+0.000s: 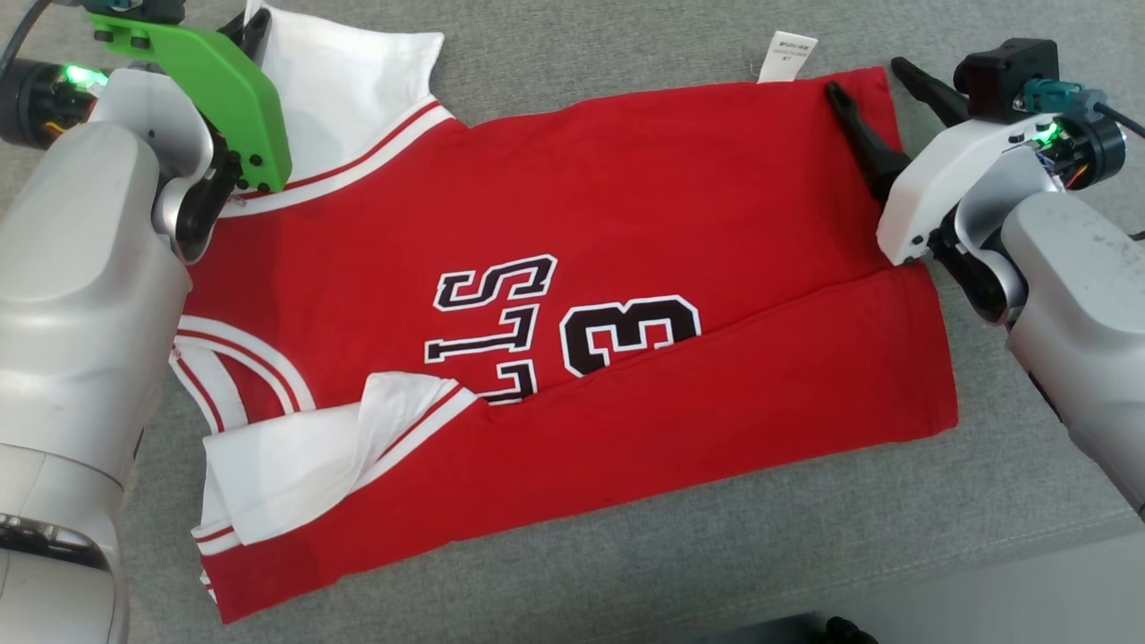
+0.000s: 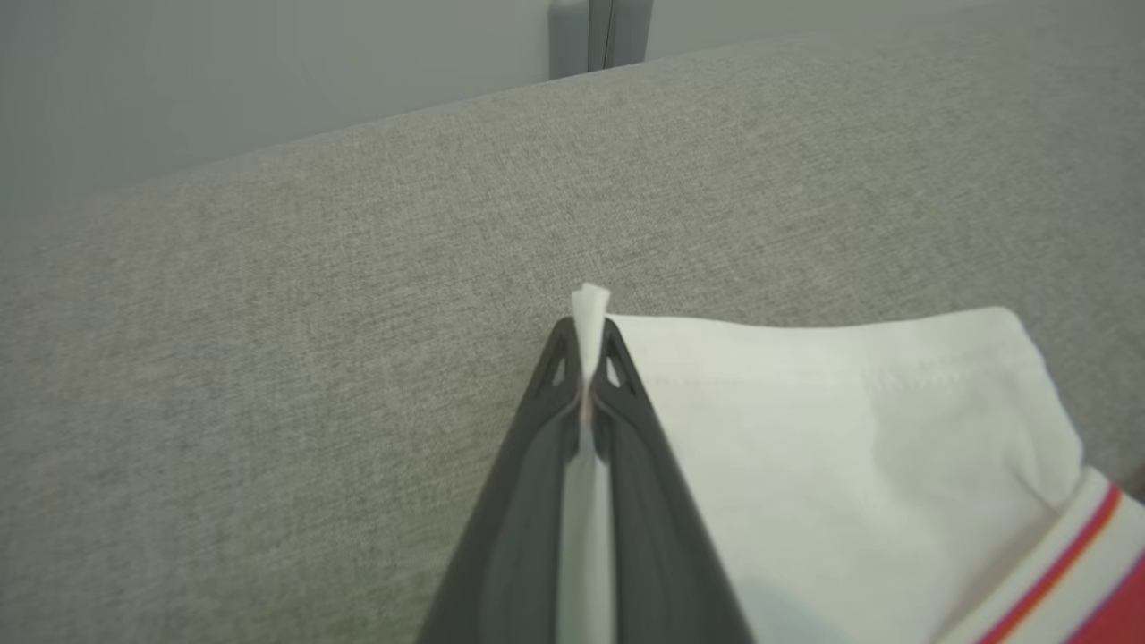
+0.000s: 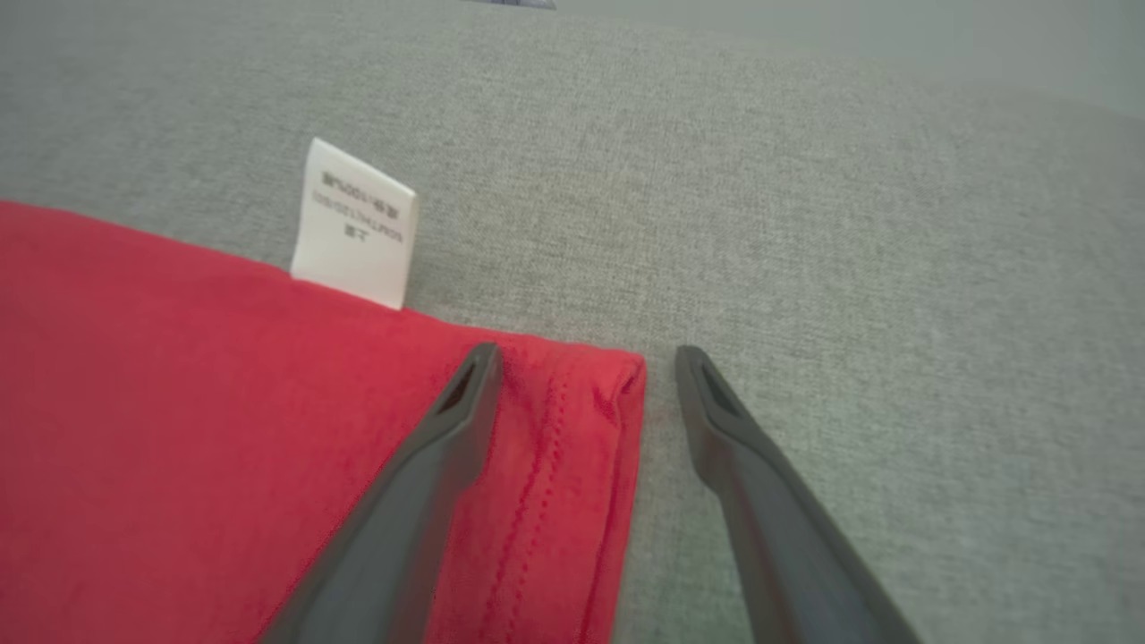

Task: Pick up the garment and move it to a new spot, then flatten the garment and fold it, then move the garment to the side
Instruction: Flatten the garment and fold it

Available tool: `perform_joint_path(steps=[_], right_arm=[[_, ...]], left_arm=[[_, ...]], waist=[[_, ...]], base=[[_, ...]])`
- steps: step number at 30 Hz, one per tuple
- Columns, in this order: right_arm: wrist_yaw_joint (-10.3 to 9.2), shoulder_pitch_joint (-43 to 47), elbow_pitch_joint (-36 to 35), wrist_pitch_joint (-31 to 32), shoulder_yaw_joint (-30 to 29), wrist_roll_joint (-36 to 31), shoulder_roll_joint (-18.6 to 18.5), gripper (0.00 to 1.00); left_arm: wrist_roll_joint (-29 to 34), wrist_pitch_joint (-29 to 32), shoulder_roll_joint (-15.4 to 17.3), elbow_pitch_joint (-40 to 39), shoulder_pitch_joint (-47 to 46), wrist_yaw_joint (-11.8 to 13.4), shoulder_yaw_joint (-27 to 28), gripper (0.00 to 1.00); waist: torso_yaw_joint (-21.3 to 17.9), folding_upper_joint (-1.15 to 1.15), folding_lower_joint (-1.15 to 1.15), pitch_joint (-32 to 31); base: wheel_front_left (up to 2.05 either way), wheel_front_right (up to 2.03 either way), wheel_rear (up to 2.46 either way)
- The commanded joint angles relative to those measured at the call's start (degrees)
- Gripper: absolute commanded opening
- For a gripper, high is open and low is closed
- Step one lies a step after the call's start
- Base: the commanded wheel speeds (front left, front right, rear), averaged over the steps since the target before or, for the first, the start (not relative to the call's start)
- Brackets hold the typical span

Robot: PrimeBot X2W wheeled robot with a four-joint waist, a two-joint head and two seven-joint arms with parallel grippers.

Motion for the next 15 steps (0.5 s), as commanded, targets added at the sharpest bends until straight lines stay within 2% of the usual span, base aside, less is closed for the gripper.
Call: perform_joint_path(steps=[1, 4, 5, 6, 7, 11, 15], right_arm=[[-0.02, -0.94, 0.94, 0.91, 0.73, 0.78, -0.27, 1.0], [-0.02, -1.08, 3.17, 5.85, 2.99, 2.69, 0.06, 1.0], [-0.02, -1.06, 3.24, 6.7, 3.45, 3.5, 0.2, 0.84], [-0.02, -1.14, 3.01, 7.4, 3.93, 4.42, 0.25, 0.09], [-0.01, -1.32, 2.61, 7.74, 4.23, 5.08, 0.17, 0.0], [0.0, -2.46, 1.09, 7.7, 4.72, 7.85, -0.99, 0.0], [-0.05, -5.39, 1.85, 2.97, 3.92, 6.74, -1.86, 0.0]], left_arm=[[0.04, -0.5, -0.03, -0.08, -0.95, -0.09, -0.44, 0.0], [-0.47, -1.37, -0.54, -0.22, -1.44, -0.09, -1.52, 0.0], [-0.56, -1.88, -0.57, -0.21, -1.58, -0.09, -1.81, 0.0], [-0.65, -2.34, -0.58, -0.14, -1.76, -0.09, -2.0, 0.0], [-0.71, -2.72, -0.6, -0.02, -1.84, -0.09, -2.13, 0.0], [-0.58, -5.52, -0.23, 0.82, -2.48, -0.08, -2.19, 0.0], [0.03, -9.37, -0.32, 1.82, -3.33, 0.56, -1.85, 0.0]], waist=[[0.59, 0.0, 0.0, 0.19], [1.32, 0.0, 0.0, 0.32], [1.48, 0.0, 0.0, 0.3], [1.62, 0.0, 0.0, 0.27], [1.69, 0.0, 0.0, 0.25], [1.82, 0.0, 0.0, -0.05], [2.03, 0.0, 0.0, -0.74]], base=[[0.0, 0.0, 0.0], [0.0, 0.0, 0.0], [0.0, 0.0, 0.0], [0.0, 0.0, 0.0], [0.0, 0.0, 0.0], [0.0, 0.0, 0.0], [0.0, 0.0, 0.0]])
